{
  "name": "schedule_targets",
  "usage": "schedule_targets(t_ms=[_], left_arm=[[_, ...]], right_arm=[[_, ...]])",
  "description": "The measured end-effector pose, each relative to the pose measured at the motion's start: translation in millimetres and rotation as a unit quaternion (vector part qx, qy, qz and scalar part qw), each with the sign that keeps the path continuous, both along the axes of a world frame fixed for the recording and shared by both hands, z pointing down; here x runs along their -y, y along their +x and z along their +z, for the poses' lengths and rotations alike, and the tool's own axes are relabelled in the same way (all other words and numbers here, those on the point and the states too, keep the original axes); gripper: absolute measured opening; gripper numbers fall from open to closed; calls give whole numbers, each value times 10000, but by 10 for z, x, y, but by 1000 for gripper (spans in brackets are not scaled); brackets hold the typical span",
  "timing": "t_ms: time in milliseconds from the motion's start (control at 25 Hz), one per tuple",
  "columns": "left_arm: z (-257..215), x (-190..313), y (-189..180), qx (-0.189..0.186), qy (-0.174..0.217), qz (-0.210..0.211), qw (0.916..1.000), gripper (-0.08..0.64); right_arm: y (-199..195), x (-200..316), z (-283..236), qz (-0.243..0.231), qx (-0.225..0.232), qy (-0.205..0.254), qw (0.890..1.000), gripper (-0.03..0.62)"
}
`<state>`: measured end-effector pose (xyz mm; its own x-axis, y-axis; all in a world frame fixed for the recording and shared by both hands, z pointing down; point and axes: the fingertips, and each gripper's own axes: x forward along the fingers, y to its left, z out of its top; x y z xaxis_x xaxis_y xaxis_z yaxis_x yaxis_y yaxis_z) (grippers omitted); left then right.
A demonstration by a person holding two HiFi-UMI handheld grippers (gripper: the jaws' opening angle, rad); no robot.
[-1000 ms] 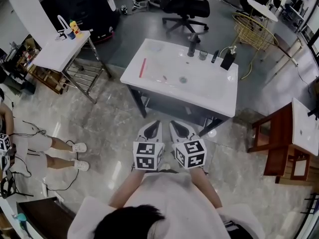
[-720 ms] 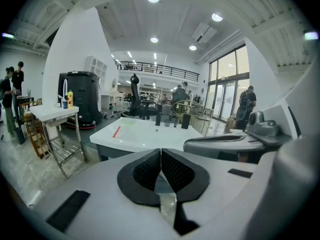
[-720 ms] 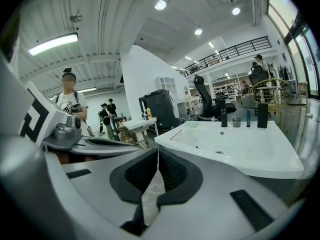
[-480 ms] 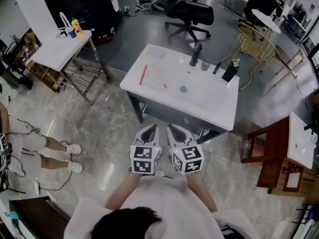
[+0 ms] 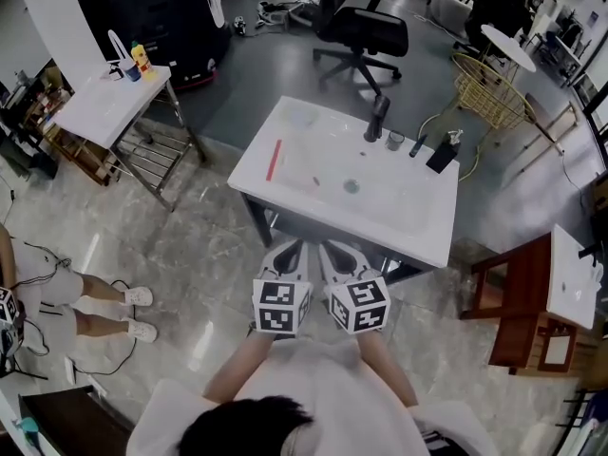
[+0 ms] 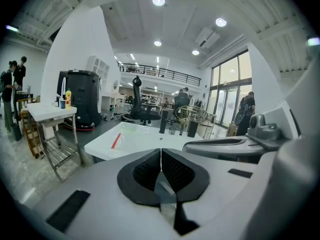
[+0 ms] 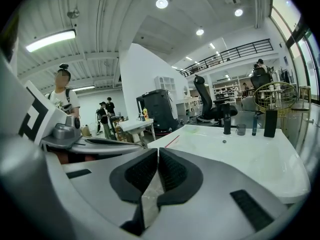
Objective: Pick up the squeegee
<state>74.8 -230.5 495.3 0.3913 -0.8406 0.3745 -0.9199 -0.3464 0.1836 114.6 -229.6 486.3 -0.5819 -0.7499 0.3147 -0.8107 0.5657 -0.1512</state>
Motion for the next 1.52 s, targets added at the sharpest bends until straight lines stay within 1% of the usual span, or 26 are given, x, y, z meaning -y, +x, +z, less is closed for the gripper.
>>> schedule_targets(t_ms=[280, 600, 1120, 1520], left_arm=[[14, 454, -160, -17, -11, 55, 10000, 26], [12, 992, -416, -55, -35, 151, 9999, 26], [81, 1565, -800, -119, -153, 263, 9995, 26], [221, 1934, -945, 8, -201, 470, 9987, 26]], right_arm=[[-154, 452, 34, 80, -59, -69, 9999, 29], [-428, 976, 31, 115, -190, -144, 9996, 28], [-768, 1500, 129, 194, -387, -297, 9986, 29], [-906, 1872, 229, 315, -401, -339, 9981, 29]])
